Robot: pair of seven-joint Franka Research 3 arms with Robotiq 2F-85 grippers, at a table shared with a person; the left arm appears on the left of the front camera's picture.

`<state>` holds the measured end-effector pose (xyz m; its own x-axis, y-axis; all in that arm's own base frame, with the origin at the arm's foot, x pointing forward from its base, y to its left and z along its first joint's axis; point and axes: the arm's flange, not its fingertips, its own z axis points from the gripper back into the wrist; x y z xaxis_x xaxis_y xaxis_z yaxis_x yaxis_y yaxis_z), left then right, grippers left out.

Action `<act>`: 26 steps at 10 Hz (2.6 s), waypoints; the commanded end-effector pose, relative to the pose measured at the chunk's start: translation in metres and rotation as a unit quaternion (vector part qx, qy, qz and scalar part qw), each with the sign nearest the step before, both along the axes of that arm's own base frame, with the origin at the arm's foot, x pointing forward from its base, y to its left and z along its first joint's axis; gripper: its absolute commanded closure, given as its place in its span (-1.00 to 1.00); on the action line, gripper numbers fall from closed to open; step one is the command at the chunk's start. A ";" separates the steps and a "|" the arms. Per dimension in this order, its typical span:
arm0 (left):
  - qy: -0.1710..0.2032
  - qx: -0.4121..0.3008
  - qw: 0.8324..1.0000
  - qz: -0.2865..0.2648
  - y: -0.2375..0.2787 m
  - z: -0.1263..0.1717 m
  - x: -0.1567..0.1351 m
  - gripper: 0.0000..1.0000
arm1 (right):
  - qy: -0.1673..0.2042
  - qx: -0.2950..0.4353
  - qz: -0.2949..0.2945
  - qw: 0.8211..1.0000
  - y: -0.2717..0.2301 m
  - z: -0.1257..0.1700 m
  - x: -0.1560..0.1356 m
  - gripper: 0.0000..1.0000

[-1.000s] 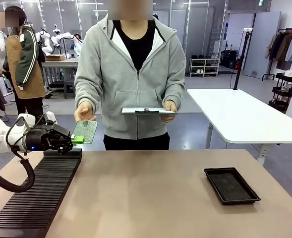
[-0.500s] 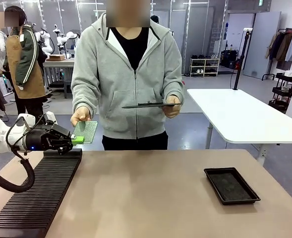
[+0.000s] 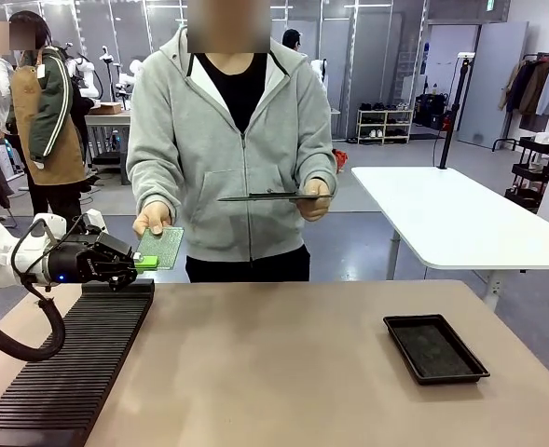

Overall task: Inspect the PCB.
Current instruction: Release the Blank PCB you were holding.

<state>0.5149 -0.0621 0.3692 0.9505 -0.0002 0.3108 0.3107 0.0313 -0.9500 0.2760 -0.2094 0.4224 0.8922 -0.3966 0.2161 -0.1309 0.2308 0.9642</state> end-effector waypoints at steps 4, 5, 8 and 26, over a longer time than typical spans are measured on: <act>0.000 0.000 1.000 0.000 0.000 0.000 0.000 0.93 | -0.001 0.002 0.000 1.000 0.000 0.000 -0.001 -1.00; 0.000 0.000 1.000 0.000 0.000 0.000 0.000 0.93 | -0.001 0.002 0.000 1.000 0.000 0.000 -0.001 -1.00; 0.000 0.000 1.000 0.000 0.000 0.000 0.000 0.93 | -0.001 0.002 0.000 1.000 0.000 0.000 -0.001 -1.00; -0.005 -0.006 0.999 -0.047 -0.003 0.003 -0.005 -1.00 | -0.001 0.002 0.000 1.000 0.000 0.000 -0.001 -1.00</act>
<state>0.5102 -0.0644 0.3695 0.9464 -0.0408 0.3204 0.3212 0.0150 -0.9469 0.2760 -0.2094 0.4224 0.8922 -0.3967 0.2161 -0.1309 0.2308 0.9642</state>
